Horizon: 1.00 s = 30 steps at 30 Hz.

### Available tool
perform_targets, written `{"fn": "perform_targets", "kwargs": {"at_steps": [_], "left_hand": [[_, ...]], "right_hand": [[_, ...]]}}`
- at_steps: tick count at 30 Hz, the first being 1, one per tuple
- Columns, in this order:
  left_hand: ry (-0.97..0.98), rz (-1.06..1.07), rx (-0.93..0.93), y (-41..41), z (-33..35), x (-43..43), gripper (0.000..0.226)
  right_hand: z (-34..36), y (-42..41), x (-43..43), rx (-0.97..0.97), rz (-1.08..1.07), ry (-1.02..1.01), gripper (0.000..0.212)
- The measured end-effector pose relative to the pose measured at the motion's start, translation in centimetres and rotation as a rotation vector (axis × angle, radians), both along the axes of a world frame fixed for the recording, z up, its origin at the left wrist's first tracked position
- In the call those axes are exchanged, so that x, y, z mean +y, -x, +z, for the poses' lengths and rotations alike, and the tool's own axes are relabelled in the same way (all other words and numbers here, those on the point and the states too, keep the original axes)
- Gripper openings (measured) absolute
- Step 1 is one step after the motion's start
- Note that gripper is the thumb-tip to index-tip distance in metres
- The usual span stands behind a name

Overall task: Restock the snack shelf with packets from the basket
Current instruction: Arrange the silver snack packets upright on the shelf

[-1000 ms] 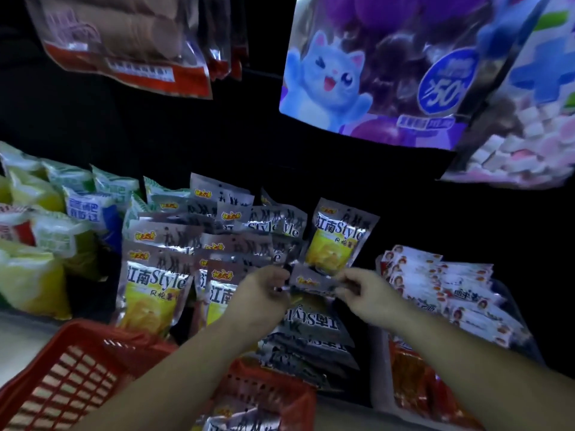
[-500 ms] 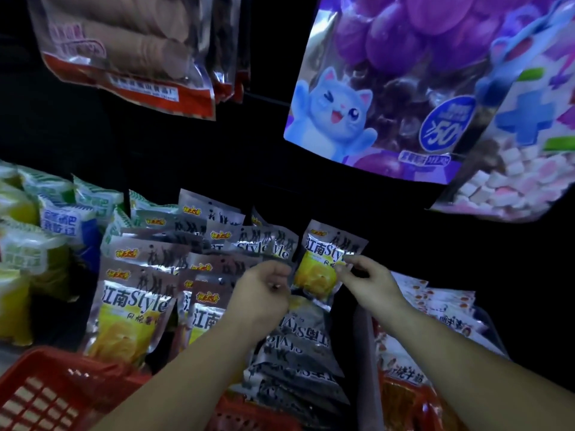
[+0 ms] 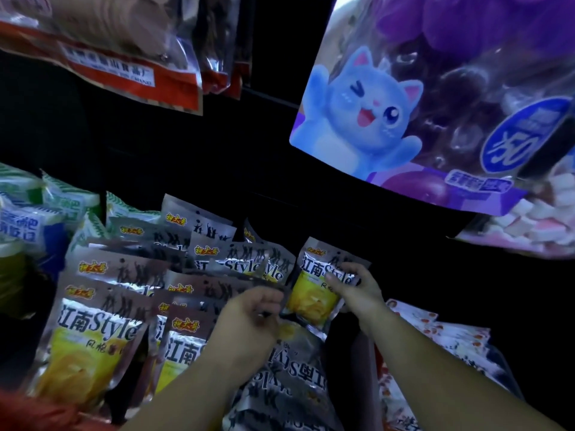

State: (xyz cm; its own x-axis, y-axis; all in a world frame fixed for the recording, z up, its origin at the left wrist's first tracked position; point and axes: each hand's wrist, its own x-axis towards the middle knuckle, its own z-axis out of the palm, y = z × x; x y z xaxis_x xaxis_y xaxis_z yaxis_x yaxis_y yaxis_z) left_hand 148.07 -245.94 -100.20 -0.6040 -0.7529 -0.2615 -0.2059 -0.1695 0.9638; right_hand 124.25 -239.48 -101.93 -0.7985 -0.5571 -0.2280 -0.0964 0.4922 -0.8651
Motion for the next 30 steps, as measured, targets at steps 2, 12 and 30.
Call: {"fn": "perform_targets", "kwargs": {"at_steps": [2,12,30], "left_hand": [[0.014,-0.011,-0.02,-0.2,0.1,0.2,0.033],[0.155,-0.055,-0.054,-2.0,3.3,1.8,0.03],[0.173,0.016,0.235,-16.2,18.0,11.4,0.032]], "right_hand": [[0.2,0.1,-0.4,-0.001,-0.029,0.018,0.042],[2.8,-1.9,2.9,0.296,-0.024,0.031,0.031],[24.9,-21.9,17.5,0.002,0.316,0.072,0.033]]}}
